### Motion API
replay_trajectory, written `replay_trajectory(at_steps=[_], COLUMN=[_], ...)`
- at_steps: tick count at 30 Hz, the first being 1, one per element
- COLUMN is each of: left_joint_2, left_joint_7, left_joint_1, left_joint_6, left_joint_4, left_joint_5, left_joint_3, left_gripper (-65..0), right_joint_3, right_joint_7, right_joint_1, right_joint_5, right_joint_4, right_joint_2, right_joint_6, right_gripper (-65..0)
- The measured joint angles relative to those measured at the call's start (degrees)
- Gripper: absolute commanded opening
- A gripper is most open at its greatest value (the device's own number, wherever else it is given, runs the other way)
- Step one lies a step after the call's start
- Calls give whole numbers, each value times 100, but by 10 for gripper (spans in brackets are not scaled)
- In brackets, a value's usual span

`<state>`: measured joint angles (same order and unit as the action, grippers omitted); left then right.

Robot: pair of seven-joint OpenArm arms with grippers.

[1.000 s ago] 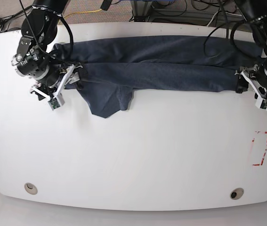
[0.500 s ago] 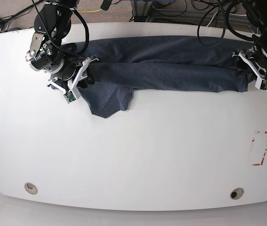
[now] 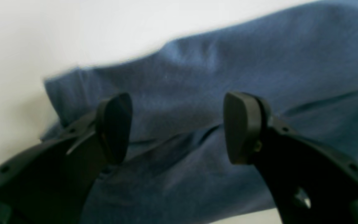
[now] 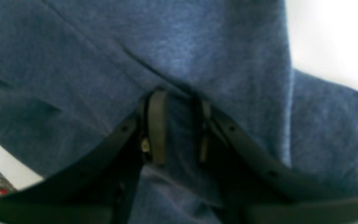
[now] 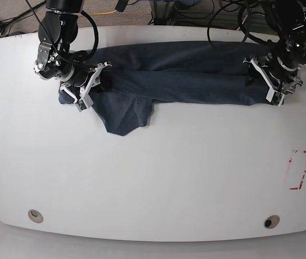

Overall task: Fold the T-shirt properly
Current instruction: 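Regrasp the folded edge with both grippers and tuck it flat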

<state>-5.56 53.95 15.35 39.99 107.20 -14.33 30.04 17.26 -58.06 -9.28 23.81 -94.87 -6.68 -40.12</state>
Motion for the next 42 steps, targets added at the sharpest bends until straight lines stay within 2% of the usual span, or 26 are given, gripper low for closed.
replay_trajectory(at_steps=[4, 9, 14, 16, 23, 26, 28, 32, 36, 42], left_joint_2=[-173, -682, -933, -1075, -1572, -1537, -1473, -1172, -951, -920], left_joint_7=[37, 46, -26, -4, 20, 203, 544, 791, 1117, 1174], left_joint_1=[-85, -271, -520, -634, -824, -804, -809, -807, -809, -874], left_joint_6=[33, -7, 42, 37, 33, 35, 35, -7, 9, 0], left_joint_4=[-658, -1261, -1565, -1720, -1884, -1488, -1082, -476, -372, -380], left_joint_5=[63, 138, 4, 76, 50, 46, 24, -407, -841, -898], left_joint_3=[334, 887, 1211, 1320, 1381, 1364, 1331, 1366, 1307, 1379], left_gripper=[-231, -229, -229, -229, -229, -229, -229, -229, -229, -229], right_joint_3=[-7, -7, -11, -9, -11, -11, -11, -13, -28, -26], right_joint_7=[367, 940, 1410, 1554, 1683, 1659, 1644, 1602, 1495, 1399], right_joint_1=[42, 101, 149, 192, 160, 166, 170, 144, 125, 127], right_joint_5=[52, 264, 472, 588, 581, 581, 581, 476, 374, 358], right_joint_4=[284, 809, 1239, 1434, 1471, 1471, 1469, 1338, 1176, 1130], right_joint_2=[-17, -179, -247, -330, -348, -348, -348, -343, -345, -350], right_joint_6=[0, -98, -173, -262, -254, -254, -254, -240, -197, -186], right_gripper=[-512, -514, -517, -517, -517, -517, -517, -517, -515, -517])
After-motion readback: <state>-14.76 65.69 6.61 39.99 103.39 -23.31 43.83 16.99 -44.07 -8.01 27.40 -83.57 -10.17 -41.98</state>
